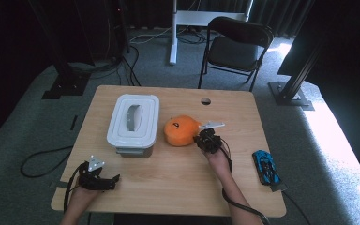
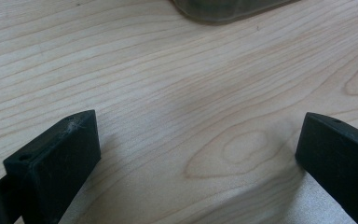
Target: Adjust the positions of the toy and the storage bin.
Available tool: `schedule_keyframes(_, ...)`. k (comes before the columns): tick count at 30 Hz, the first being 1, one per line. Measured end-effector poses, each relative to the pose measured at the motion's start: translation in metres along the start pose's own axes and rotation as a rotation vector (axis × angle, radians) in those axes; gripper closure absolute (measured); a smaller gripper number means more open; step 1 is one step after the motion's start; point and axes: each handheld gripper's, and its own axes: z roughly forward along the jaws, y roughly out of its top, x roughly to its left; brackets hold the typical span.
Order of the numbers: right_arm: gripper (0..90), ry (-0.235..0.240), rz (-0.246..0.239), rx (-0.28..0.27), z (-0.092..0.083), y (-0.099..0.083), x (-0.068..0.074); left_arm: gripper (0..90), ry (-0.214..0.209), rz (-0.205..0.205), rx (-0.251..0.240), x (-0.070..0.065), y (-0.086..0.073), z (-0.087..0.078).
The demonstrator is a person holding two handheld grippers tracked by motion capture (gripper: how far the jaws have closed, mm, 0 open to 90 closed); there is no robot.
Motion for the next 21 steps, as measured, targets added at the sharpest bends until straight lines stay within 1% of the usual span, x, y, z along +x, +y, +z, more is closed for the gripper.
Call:
schedule_keyframes(2, 89.2, -0.01, -0.005, 0.003, -0.005, -0.004, -0.006, 0.3, 0.0, 0.0, 0.0, 0.0, 0.0, 0.0)
schedule_keyframes(4, 89.2, -0.021, 0.006, 0.013, -0.009, -0.007, -0.015, 0.3, 0.0, 0.0, 0.0, 0.0, 0.0, 0.0)
schedule_keyframes(7, 89.1, -0.031, 0.037, 0.021, -0.014, -0.009, -0.032, 0.2, 0.0, 0.0, 0.0, 0.0, 0.0, 0.0)
schedule_keyframes(10, 89.2, -0.034, 0.058, 0.025, -0.017, -0.01, -0.045, 0.2, 0.0, 0.0, 0.0, 0.0, 0.0, 0.0)
schedule_keyframes(11, 89.2, -0.044, 0.06, 0.025, -0.017, -0.01, -0.047, 0.2, 0.0, 0.0, 0.0, 0.0, 0.0, 0.0)
schedule_keyframes(16, 89.1, -0.057, 0.071, 0.032, -0.013, -0.007, -0.06, 0.2, 0.0, 0.0, 0.0, 0.0, 0.0, 0.0)
schedule_keyframes(19, 89.1, -0.061, 0.076, 0.036, -0.011, -0.003, -0.064, 0.2, 0.0, 0.0, 0.0, 0.0, 0.0, 0.0)
schedule_keyframes(21, 89.0, -0.062, 0.07, 0.039, -0.01, 0.0, -0.067, 0.2, 0.0, 0.0, 0.0, 0.0, 0.0, 0.0)
